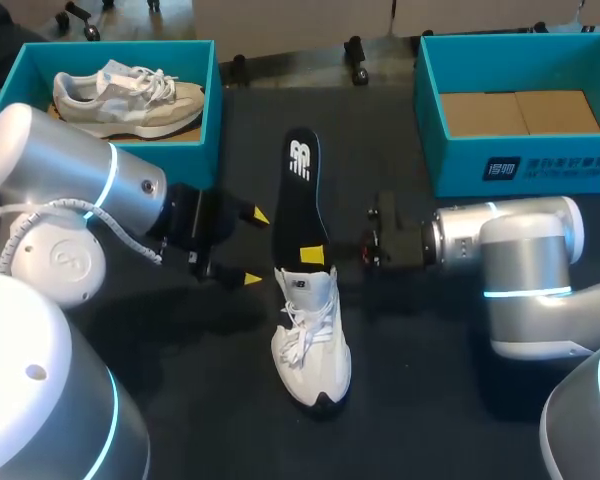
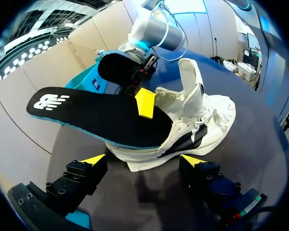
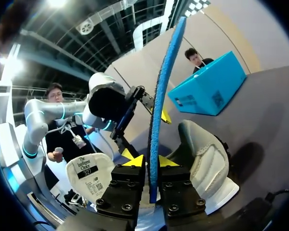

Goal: Take the shoe out of the shoebox, open the shoe tongue, remove and reinsert the insole, then place the shoe into the shoebox

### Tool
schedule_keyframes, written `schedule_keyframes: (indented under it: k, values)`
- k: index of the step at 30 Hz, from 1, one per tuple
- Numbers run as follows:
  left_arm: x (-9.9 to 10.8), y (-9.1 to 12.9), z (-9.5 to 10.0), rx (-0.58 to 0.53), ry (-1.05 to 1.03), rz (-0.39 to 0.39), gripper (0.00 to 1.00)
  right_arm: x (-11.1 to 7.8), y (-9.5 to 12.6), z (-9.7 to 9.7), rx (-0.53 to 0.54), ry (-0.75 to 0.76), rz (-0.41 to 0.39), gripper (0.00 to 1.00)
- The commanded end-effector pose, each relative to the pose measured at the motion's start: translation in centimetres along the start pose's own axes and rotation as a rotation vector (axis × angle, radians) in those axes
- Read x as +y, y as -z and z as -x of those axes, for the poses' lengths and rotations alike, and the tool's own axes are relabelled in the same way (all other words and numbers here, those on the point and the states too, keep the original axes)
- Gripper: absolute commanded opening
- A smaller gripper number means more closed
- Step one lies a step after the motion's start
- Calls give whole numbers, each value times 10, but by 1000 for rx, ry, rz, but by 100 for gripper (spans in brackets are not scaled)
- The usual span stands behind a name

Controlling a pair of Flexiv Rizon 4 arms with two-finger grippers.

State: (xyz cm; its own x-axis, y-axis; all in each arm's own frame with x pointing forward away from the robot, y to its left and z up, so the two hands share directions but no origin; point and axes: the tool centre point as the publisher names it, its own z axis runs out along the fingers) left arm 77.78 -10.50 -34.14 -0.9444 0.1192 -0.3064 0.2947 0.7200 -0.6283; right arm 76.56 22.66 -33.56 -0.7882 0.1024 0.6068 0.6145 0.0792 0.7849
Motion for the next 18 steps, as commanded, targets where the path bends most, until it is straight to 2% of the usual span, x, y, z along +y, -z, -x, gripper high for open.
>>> schedule_keyframes:
  k: [1,9,12,14,16,18]
  values:
    - [0,-1,1,1,-1,0,100,6,-1,-3,-7,5,-11,16]
    - [1,0,0,1,1,-1,100,21,1,2,-12,44,-31,20]
    - [2,1,0,1,1,0,100,27,2,5,-7,54,-45,18]
    - [2,2,0,0,1,0,100,29,2,6,-4,57,-51,14]
    - [3,2,0,-1,2,0,100,29,2,7,0,56,-55,0]
    - [4,3,0,-3,4,1,100,26,2,8,5,46,-62,0]
